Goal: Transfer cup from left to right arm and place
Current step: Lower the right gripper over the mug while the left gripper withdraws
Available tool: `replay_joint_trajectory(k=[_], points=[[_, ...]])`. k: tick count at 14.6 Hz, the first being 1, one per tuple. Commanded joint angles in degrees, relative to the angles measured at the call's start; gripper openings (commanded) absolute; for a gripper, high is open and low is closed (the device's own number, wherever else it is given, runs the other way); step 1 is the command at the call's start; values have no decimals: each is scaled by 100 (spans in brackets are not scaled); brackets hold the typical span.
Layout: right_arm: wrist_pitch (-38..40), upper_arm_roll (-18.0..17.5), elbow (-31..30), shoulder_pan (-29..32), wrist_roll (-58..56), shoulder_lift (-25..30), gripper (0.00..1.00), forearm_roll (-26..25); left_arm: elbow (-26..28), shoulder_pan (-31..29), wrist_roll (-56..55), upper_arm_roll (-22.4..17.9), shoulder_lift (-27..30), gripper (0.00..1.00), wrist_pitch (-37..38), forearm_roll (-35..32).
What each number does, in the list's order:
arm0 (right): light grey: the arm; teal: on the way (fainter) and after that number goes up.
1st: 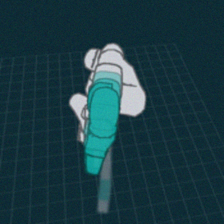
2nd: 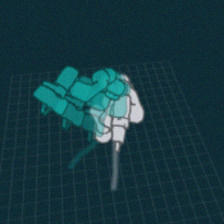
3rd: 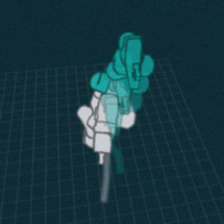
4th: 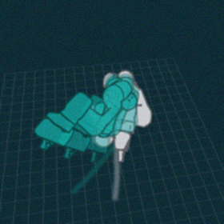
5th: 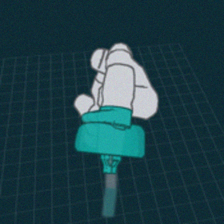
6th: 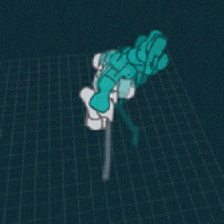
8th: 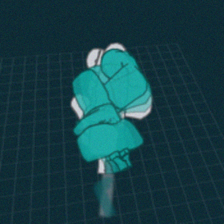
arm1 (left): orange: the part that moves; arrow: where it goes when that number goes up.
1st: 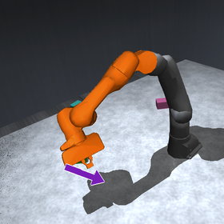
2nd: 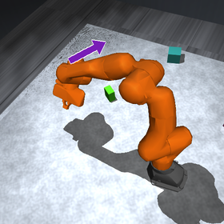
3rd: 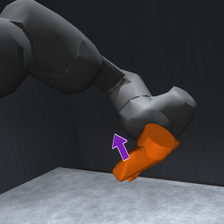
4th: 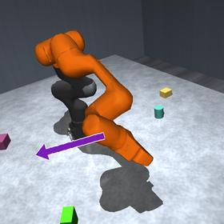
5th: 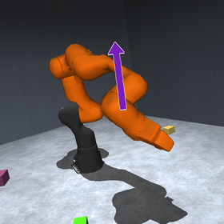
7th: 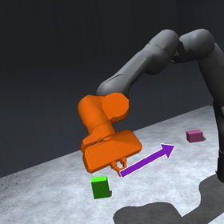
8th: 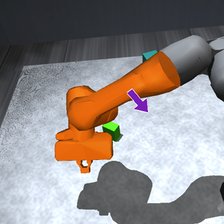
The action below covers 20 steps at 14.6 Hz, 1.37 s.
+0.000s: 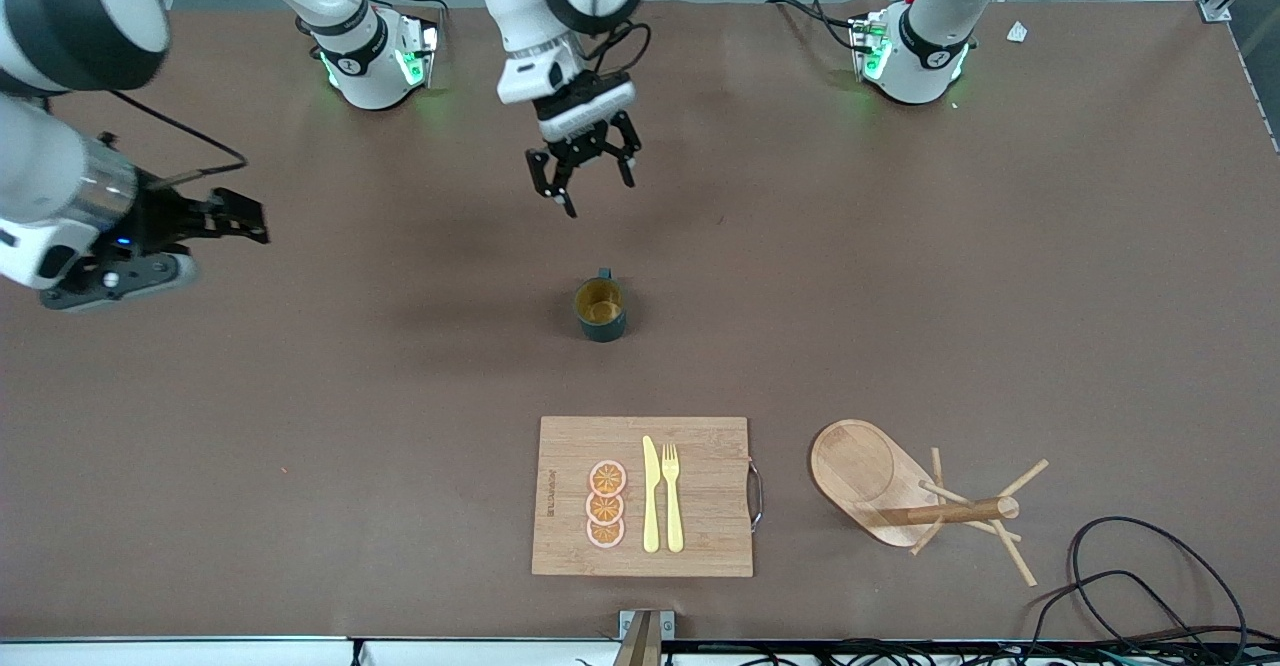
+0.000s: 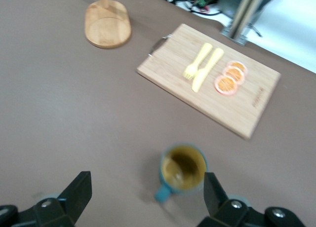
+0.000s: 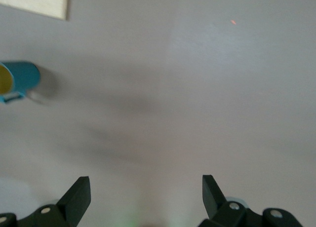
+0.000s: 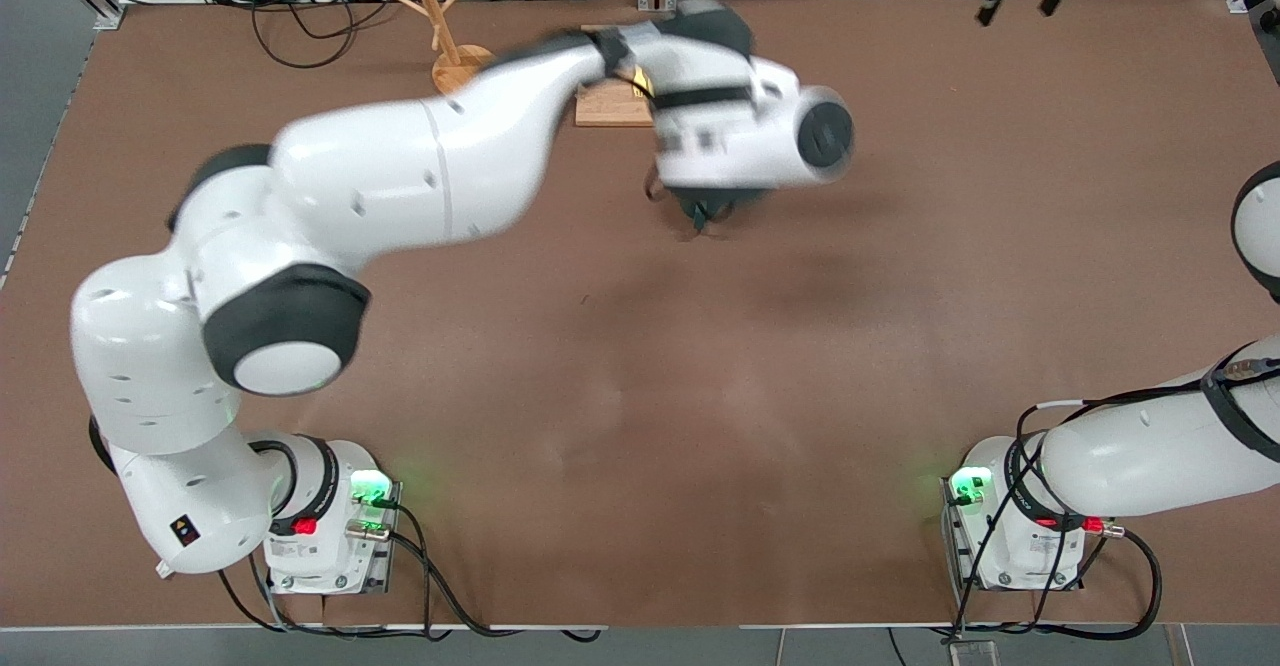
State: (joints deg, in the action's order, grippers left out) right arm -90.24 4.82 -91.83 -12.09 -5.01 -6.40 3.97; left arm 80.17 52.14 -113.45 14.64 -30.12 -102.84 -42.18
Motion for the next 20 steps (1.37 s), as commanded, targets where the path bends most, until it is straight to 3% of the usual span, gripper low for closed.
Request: replay_joint_trajectory(k=[1,6,11,14,17,20], points=[[-555,36,-423,-661,1025,105,100,139,174,-799,804,47,470,100,-26,700],[-1759,45,-1099,-1838,2650,-9,100,130,148,-2074,2606,74,814,100,-17,1422],[-2243,36,-1065,-2612,4198,-466,100,148,148,-3138,4934,83,1236,100,-17,1844],[-2638,36,-1039,-3078,4973,-721,100,157,148,-3735,5849,91,1482,100,-17,2501],[-3043,36,-759,-3438,5807,-1247,100,166,148,-4369,7097,91,1798,100,192,3214],[-3421,36,-407,-3572,6204,-1766,100,165,148,-4756,7932,74,2132,100,562,3321]])
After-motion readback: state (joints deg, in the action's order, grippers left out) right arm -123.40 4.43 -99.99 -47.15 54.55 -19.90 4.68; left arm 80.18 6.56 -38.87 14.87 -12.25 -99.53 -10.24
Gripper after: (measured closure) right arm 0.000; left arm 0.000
